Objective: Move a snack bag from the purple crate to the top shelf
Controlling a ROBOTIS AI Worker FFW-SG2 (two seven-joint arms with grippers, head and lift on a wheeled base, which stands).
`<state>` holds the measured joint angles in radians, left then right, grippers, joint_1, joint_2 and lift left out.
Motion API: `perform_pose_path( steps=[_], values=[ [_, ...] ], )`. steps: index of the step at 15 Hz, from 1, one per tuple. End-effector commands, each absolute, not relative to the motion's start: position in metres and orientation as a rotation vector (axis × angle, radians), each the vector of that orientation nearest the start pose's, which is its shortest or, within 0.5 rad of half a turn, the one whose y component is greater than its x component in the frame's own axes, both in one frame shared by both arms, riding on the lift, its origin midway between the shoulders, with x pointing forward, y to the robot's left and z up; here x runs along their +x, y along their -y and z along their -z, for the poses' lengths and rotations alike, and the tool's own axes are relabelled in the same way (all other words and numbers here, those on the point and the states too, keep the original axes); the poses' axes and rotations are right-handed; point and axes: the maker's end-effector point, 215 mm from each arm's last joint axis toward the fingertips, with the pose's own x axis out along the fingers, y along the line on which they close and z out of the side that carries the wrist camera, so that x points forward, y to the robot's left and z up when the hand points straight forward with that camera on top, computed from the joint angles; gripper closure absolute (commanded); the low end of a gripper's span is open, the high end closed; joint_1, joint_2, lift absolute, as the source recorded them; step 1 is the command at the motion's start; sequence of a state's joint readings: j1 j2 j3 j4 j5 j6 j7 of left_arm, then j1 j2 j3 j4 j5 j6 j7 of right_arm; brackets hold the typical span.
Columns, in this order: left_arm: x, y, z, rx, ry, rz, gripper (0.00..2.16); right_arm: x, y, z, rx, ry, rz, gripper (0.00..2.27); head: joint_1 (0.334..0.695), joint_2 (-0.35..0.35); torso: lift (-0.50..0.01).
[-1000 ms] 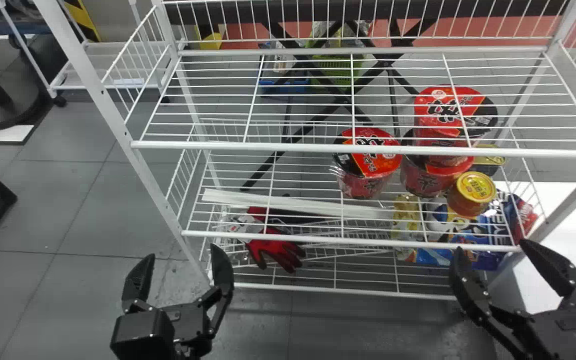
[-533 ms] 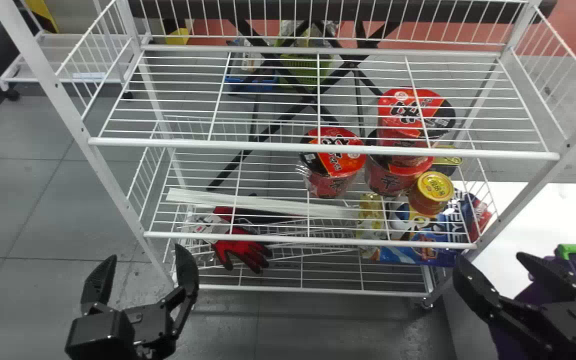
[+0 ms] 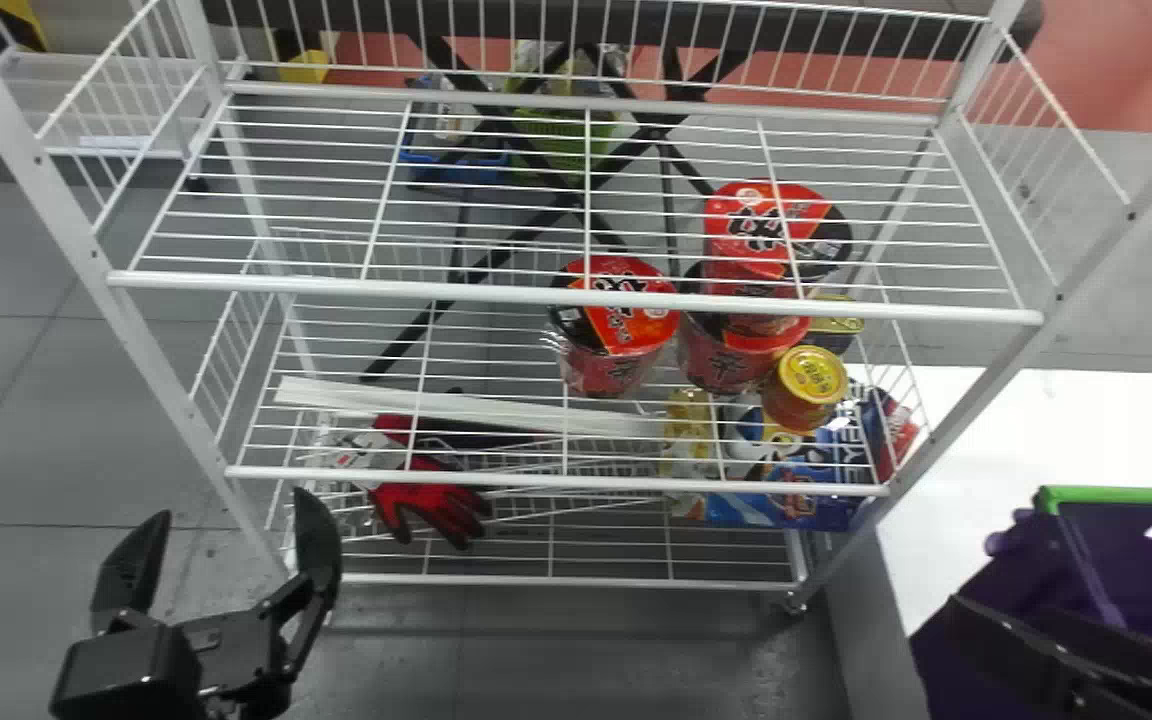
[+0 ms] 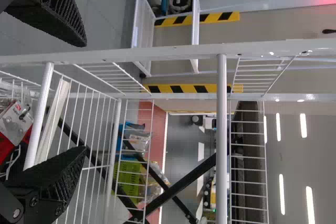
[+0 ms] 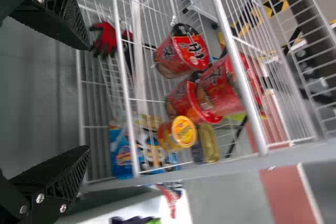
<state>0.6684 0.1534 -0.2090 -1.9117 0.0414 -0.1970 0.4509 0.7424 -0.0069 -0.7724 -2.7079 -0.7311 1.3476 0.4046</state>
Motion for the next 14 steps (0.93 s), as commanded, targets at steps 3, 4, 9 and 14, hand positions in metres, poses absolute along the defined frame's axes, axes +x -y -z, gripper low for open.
perform_pose_path(
  steps=[3, 4, 9, 14],
  values=[
    [0.355, -0.22, 0.429, 0.002, -0.157, -0.182, 0.12, 0.248, 0.365, 0.302, 0.453, -0.673, -0.078, 0.15, 0.695, -0.17, -0.454],
    [0.356, -0.218, 0.429, 0.001, -0.158, -0.178, 0.12, 0.242, 0.38, 0.298, 0.453, -0.662, -0.042, 0.15, 0.695, -0.235, -0.454],
    [0.355, -0.213, 0.435, 0.0, -0.168, -0.172, 0.12, 0.218, 0.461, 0.291, 0.518, -0.61, 0.106, 0.15, 0.695, -0.35, -0.454],
    [0.357, -0.209, 0.437, -0.002, -0.169, -0.164, 0.12, 0.191, 0.549, 0.294, 0.553, -0.623, 0.244, 0.15, 0.695, -0.35, -0.454]
  ],
)
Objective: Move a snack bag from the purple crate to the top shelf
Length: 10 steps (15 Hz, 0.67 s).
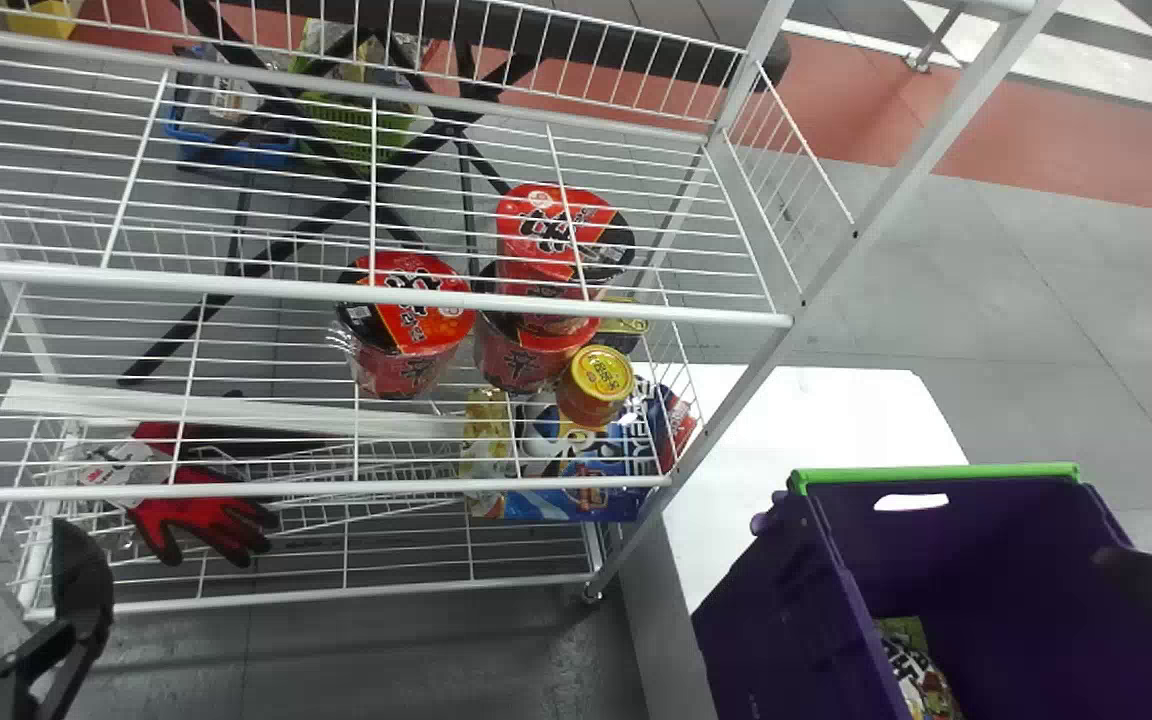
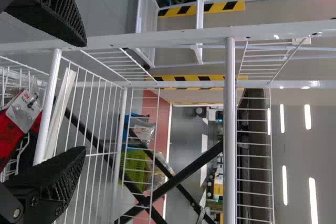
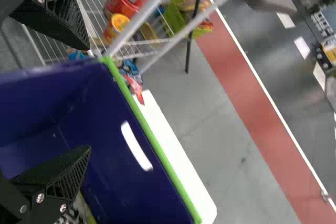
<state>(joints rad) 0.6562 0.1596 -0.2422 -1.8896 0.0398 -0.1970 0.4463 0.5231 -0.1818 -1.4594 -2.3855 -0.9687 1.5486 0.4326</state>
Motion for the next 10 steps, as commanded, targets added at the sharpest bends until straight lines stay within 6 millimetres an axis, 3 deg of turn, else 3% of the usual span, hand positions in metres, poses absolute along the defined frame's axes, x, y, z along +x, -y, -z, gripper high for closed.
perform_pose_path(
  steps=[1, 6, 10],
  values=[
    [0.357, -0.209, 0.439, 0.0, -0.172, -0.164, 0.12, 0.188, 0.554, 0.3, 0.565, -0.631, 0.257, 0.15, 0.695, -0.35, -0.454],
    [0.358, -0.212, 0.442, 0.002, -0.171, -0.169, 0.12, 0.178, 0.545, 0.321, 0.644, -0.657, 0.187, 0.15, 0.695, -0.35, -0.454],
    [0.361, -0.215, 0.444, -0.001, -0.17, -0.174, 0.12, 0.164, 0.573, 0.377, 0.528, -0.847, 0.38, 0.15, 0.695, -0.35, -0.454]
  ],
)
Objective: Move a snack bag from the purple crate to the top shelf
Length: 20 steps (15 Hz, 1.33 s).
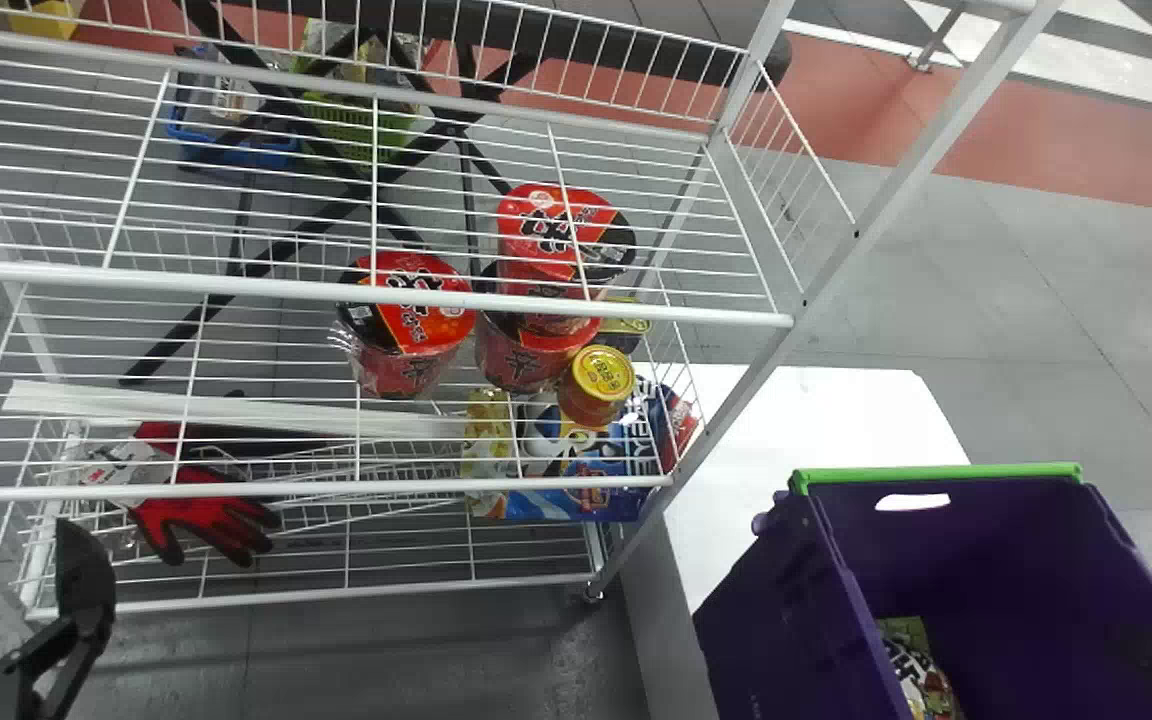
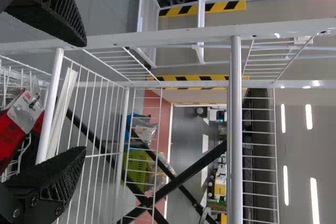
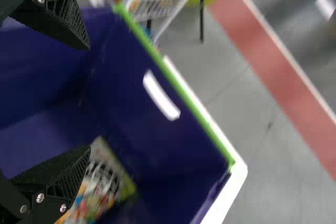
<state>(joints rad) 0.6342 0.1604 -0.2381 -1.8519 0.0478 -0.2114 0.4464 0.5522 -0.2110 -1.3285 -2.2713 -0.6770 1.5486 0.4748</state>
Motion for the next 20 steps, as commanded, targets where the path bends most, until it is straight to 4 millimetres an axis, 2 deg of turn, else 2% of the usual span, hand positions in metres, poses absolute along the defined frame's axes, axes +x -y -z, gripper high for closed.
perform_pose_path(
  steps=[1, 3, 5, 7, 10, 12, 16, 20],
  values=[
    [0.362, -0.215, 0.445, -0.001, -0.168, -0.175, 0.12, 0.161, 0.575, 0.391, 0.509, -0.898, 0.396, 0.15, 0.695, -0.35, -0.454],
    [0.362, -0.218, 0.448, -0.005, -0.17, -0.178, 0.12, 0.154, 0.573, 0.422, 0.518, -0.979, 0.412, 0.18, 0.695, -0.35, -0.454],
    [0.365, -0.223, 0.45, -0.013, -0.167, -0.182, 0.12, 0.138, 0.566, 0.458, 0.523, -1.081, 0.432, 0.18, 0.695, -0.35, -0.454],
    [0.366, -0.226, 0.451, -0.019, -0.161, -0.186, 0.12, 0.121, 0.571, 0.482, 0.519, -1.159, 0.468, 0.19, 0.695, -0.35, -0.454],
    [0.368, -0.229, 0.449, -0.028, -0.153, -0.189, 0.12, 0.102, 0.602, 0.492, 0.468, -1.236, 0.548, 0.19, 0.695, -0.35, -0.454],
    [0.369, -0.232, 0.45, -0.031, -0.155, -0.186, 0.12, 0.084, 0.613, 0.508, 0.455, -1.308, 0.59, 0.19, 0.695, -0.35, -0.454],
    [0.37, -0.239, 0.45, -0.04, -0.146, -0.194, 0.12, 0.042, 0.603, 0.551, 0.429, -1.487, 0.614, 0.19, 0.695, -0.35, -0.454],
    [0.37, -0.241, 0.449, -0.042, -0.142, -0.196, 0.12, 0.02, 0.62, 0.562, 0.353, -1.597, 0.654, 0.19, 0.695, -0.35, -0.454]
  ],
)
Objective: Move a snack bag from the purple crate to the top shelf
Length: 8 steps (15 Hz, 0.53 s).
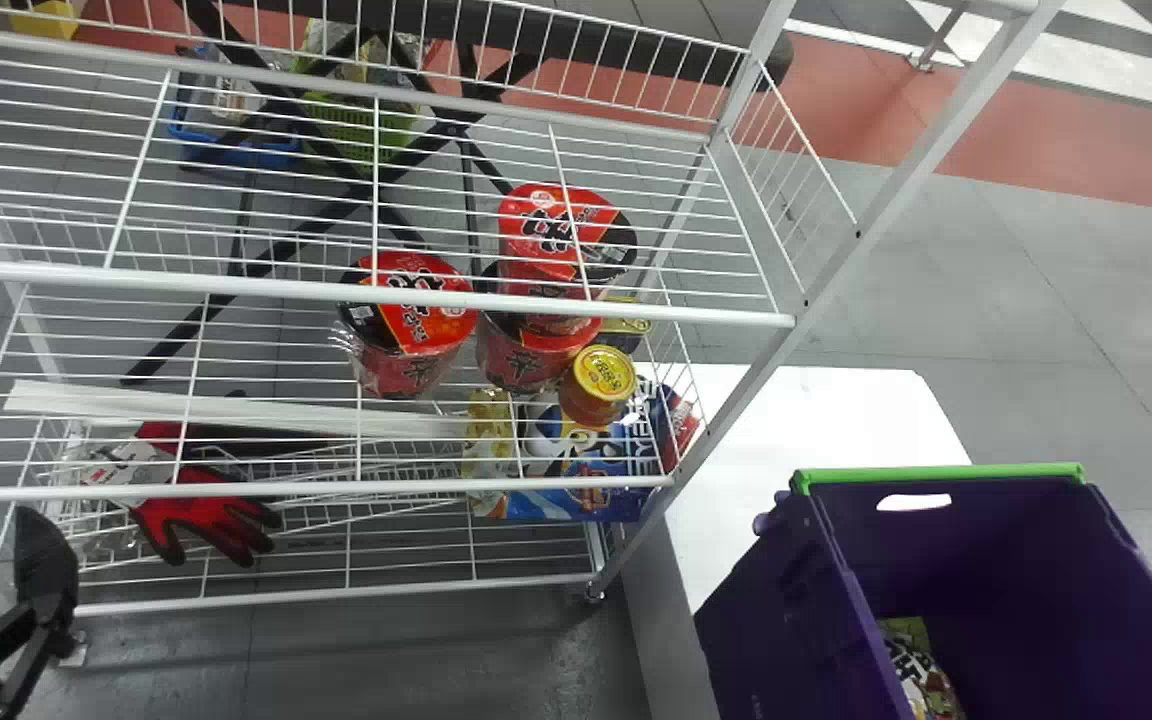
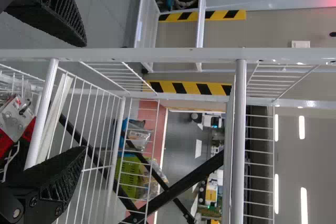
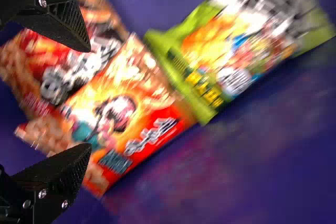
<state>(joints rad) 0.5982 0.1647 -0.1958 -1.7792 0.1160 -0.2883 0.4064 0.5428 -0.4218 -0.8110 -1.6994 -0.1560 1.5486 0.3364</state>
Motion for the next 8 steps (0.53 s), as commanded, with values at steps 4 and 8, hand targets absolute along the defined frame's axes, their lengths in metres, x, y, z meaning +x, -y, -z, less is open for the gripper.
perform_pose_path(
  steps=[4, 8],
  values=[
    [0.371, -0.243, 0.447, -0.052, -0.135, -0.193, 0.12, -0.012, 0.624, 0.575, 0.276, -1.72, 0.688, 0.19, 0.695, -0.35, -0.454],
    [0.371, -0.244, 0.444, -0.057, -0.122, -0.193, 0.12, -0.027, 0.622, 0.586, 0.217, -1.804, 0.696, 0.19, 0.695, -0.35, -0.454]
  ],
)
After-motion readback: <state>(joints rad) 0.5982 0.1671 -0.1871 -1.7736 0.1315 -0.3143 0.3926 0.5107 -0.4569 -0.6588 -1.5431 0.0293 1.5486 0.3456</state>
